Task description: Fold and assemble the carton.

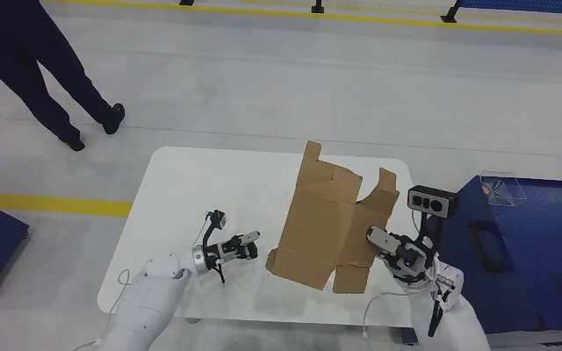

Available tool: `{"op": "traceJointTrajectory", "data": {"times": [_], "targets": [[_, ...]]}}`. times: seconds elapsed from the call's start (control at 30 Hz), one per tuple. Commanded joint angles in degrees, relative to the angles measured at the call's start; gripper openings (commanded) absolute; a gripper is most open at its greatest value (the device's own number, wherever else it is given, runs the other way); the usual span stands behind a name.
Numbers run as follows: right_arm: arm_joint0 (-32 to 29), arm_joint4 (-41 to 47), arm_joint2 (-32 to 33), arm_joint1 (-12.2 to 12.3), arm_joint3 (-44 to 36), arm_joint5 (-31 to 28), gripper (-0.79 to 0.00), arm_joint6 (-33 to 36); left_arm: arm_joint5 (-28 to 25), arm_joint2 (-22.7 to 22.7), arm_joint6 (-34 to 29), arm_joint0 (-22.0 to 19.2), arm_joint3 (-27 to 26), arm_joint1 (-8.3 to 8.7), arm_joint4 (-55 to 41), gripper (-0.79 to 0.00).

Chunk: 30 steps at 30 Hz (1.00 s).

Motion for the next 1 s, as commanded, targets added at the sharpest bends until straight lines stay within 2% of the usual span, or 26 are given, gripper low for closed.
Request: {"op": "traceJointTrajectory", "data": {"times": [0.0, 0.07, 0.4, 0.53, 0.67, 0.8, 0.9, 0.97], "targets": [[0.07, -6.34, 0.43, -0.02, 0.13, -2.83, -0.785, -1.66, 0.00, 0.00, 0.00, 0.00, 0.00, 0.00, 0.00, 0.000], [0.10, -12.07, 0.01, -0.14, 0.26, -5.09, -0.785, -3.92, 0.00, 0.00, 0.00, 0.00, 0.00, 0.00, 0.00, 0.000], [0.10, -12.07, 0.01, -0.14, 0.26, -5.09, -0.785, -3.92, 0.00, 0.00, 0.00, 0.00, 0.00, 0.00, 0.00, 0.000], [1.12, -36.13, 6.22, 0.33, -6.07, -11.14, -0.785, -9.97, 0.00, 0.00, 0.00, 0.00, 0.00, 0.00, 0.00, 0.000], [-0.04, -49.16, 11.23, -0.14, -11.19, -18.30, -0.785, -18.81, 0.00, 0.00, 0.00, 0.00, 0.00, 0.00, 0.00, 0.000], [0.25, -69.97, 16.84, -0.63, -21.46, -18.30, -0.785, -24.29, 0.00, 0.00, 0.00, 0.00, 0.00, 0.00, 0.00, 0.000], [0.05, -84.79, 16.68, -0.66, -28.27, -18.30, -0.785, -29.90, 0.00, 0.00, 0.00, 0.00, 0.00, 0.00, 0.00, 0.000], [2.12, -95.14, 15.62, -0.17, -28.27, -18.30, -0.785, -35.60, 0.00, 0.00, 0.00, 0.00, 0.00, 0.00, 0.00, 0.000]]}}
